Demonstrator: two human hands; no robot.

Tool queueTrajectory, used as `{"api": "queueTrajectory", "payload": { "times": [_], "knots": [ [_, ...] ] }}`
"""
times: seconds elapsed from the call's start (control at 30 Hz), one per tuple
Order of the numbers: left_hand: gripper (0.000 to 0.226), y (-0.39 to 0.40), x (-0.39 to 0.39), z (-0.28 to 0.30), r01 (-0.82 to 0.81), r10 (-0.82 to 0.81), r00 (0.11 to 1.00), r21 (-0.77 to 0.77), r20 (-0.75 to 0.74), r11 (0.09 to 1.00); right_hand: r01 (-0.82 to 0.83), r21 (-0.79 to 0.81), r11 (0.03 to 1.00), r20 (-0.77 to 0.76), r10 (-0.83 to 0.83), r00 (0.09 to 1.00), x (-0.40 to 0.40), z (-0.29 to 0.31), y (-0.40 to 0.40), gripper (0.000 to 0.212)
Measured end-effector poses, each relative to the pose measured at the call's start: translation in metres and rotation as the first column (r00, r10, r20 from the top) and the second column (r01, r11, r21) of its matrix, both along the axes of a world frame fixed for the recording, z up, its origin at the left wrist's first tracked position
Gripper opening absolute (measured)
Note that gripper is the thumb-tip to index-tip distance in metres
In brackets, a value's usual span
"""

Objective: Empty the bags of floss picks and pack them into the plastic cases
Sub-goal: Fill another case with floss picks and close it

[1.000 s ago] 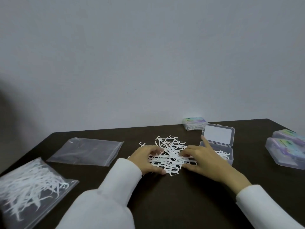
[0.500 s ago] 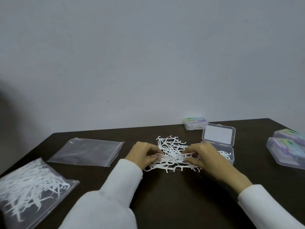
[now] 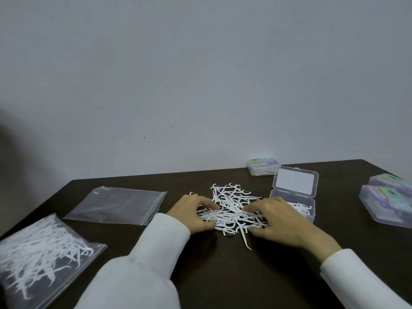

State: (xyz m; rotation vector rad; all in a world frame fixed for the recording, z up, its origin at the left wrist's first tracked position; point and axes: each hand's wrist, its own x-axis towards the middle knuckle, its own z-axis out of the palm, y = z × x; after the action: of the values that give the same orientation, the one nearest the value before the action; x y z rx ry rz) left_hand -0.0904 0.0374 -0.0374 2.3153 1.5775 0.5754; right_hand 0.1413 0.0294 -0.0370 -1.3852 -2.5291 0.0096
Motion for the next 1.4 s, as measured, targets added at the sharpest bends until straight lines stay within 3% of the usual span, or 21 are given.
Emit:
{"api": "queueTrajectory", "payload": {
  "times": [0.13, 0.27, 0.5, 0.63, 0.8, 0.97, 1.3, 1.4],
  "knots": [
    [0.039, 0.003, -0.001, 0.000, 0.020, -0.021, 0.999, -0.056, -0.026, 0.998, -0.004, 0.057, 0.998, 0.051, 0.001, 0.999, -0.002, -0.001, 0.003, 0.038],
    [0.029, 0.002, 0.001, 0.002, 0.017, -0.016, 0.999, 0.001, -0.041, 1.000, -0.008, 0.077, 0.997, 0.073, 0.002, 0.997, -0.003, 0.001, 0.001, 0.030],
    [0.029, -0.001, 0.007, 0.005, 0.062, -0.025, 0.961, 0.127, -0.274, 0.990, 0.060, 0.114, 0.992, 0.135, -0.075, 0.988, -0.009, -0.001, -0.001, 0.026],
    [0.028, 0.000, 0.009, 0.006, 0.075, -0.030, 0.966, 0.165, -0.257, 0.983, 0.073, 0.179, 0.981, 0.112, -0.094, 0.989, -0.008, 0.005, -0.004, 0.022],
    [0.034, 0.000, 0.006, 0.003, 0.035, -0.017, 0.983, 0.097, -0.183, 0.995, 0.037, 0.139, 0.990, -0.026, -0.034, 0.999, 0.004, 0.008, -0.001, 0.021],
    [0.022, 0.000, 0.006, 0.002, -0.018, 0.037, 0.989, 0.133, -0.143, 0.991, 0.063, 0.074, 0.995, -0.234, -0.044, 0.971, 0.015, 0.007, 0.006, 0.014],
    [0.017, -0.002, 0.007, 0.006, -0.099, 0.085, 0.993, 0.196, 0.079, 0.976, 0.160, 0.019, 0.987, -0.597, -0.117, 0.794, 0.039, 0.021, 0.007, 0.012],
    [0.011, -0.003, 0.009, 0.008, -0.110, 0.062, 0.972, 0.206, 0.227, 0.972, 0.213, -0.011, 0.977, -0.675, -0.164, 0.719, 0.051, 0.026, 0.007, 0.013]
  ]
}}
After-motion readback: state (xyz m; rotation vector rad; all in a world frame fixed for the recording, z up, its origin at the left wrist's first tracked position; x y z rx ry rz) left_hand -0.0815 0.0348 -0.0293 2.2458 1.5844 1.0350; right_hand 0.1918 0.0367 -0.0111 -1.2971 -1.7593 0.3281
